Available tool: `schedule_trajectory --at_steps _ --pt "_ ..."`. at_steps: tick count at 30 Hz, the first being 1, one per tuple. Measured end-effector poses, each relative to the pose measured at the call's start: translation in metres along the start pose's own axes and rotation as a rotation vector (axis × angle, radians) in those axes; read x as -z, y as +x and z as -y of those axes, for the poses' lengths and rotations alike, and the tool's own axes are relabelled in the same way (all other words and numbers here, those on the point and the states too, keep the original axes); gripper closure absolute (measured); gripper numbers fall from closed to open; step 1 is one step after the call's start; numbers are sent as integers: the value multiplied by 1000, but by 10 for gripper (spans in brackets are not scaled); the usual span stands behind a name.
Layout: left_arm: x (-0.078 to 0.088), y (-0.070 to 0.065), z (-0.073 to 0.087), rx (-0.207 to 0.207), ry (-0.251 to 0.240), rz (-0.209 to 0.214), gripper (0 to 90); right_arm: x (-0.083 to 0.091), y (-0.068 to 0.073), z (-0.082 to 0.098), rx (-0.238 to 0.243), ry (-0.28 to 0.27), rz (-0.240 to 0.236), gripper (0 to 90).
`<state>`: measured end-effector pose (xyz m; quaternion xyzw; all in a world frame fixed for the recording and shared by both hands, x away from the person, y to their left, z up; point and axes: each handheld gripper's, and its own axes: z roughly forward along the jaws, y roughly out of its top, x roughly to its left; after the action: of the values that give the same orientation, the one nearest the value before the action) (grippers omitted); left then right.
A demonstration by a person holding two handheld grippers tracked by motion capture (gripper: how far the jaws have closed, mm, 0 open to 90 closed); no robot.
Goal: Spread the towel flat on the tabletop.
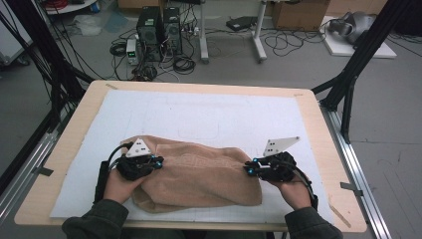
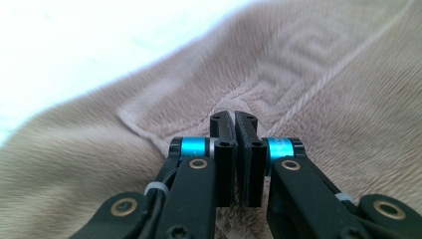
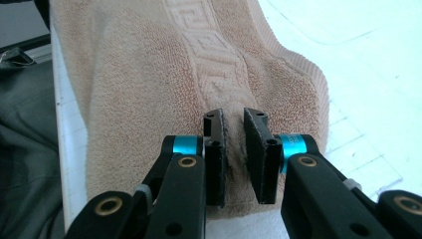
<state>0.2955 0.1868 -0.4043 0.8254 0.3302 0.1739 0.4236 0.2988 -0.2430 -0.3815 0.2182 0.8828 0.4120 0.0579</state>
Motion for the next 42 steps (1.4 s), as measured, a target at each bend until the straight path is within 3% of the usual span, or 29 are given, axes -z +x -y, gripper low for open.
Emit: schedule_trajectory --at_steps 4,11,13,14,15,20,24,25,28,32,36,42 --pt "17 2 -14 -13 -60 -22 869 5 0 -7 16 -17 22 795" --pt "26 3 -28 -38 -100 -47 870 9 -5 -24 44 -17 22 785" --pt "21 0 -25 -53 -66 -38 870 9 -9 -24 21 -21 -40 729" --pt "18 -1 -22 -58 -42 -31 870 5 -14 -23 -5 -7 -106 703" --pt "14 -2 -19 -65 -20 -23 870 1 -17 -21 -20 18 -136 698" --pt "-2 -2 2 -38 33 12 870 -13 -21 -13 -43 41 -81 586" --pt "-8 0 10 -27 59 24 870 -30 -21 -5 -19 96 45 507" --pt "-7 0 9 -27 56 24 870 -33 -24 -1 -32 102 52 507" --pt "-7 1 9 -25 47 23 870 -39 -30 9 -83 95 -7 565" --pt "-7 -1 7 -30 43 20 870 -51 -21 9 -43 136 -45 758" --pt "-2 0 6 -16 24 17 870 -52 -18 4 -23 151 -36 837" --pt "10 2 -8 -13 -36 7 870 -29 -17 -11 -8 79 2 843"
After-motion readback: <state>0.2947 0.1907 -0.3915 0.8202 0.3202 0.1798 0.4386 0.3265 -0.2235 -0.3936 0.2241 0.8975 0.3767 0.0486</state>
